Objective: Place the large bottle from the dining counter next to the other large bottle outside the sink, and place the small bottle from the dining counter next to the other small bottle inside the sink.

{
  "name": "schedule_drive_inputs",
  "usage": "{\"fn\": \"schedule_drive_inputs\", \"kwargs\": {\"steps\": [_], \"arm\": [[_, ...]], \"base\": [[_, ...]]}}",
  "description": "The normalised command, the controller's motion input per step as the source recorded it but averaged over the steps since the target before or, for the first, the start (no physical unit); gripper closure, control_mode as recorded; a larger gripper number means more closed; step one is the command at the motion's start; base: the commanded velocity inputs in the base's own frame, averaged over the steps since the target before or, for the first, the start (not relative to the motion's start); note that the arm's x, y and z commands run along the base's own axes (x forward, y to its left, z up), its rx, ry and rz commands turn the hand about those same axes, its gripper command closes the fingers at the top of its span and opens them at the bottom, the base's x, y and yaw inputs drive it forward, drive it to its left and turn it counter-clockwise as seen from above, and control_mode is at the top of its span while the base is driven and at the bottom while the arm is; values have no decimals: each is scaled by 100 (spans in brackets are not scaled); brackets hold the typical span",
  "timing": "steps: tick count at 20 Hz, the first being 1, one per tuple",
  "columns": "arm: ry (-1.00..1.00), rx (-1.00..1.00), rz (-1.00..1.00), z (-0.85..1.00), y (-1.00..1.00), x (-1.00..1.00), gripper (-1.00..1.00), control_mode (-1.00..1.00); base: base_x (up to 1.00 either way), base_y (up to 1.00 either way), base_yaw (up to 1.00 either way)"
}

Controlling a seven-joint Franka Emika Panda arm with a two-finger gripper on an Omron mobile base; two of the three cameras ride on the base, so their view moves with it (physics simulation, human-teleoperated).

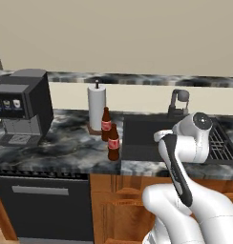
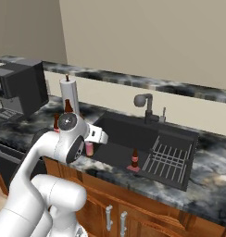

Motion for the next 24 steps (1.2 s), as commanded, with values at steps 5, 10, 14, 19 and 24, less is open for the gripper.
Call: {"fn": "schedule_drive_inputs", "kwargs": {"steps": [5,10,14,19,24], "arm": [[0,0,0,0,0,0,100,100],[0,0,0,0,0,0,100,100],[0,0,0,0,-1,3,100,-100],[0,0,0,0,-12,16,100,-100],[-1,0,0,0,-19,13,100,-100]], "base": [[0,0,0],[0,0,0],[0,0,0],[0,0,0],[0,0,0]]}}
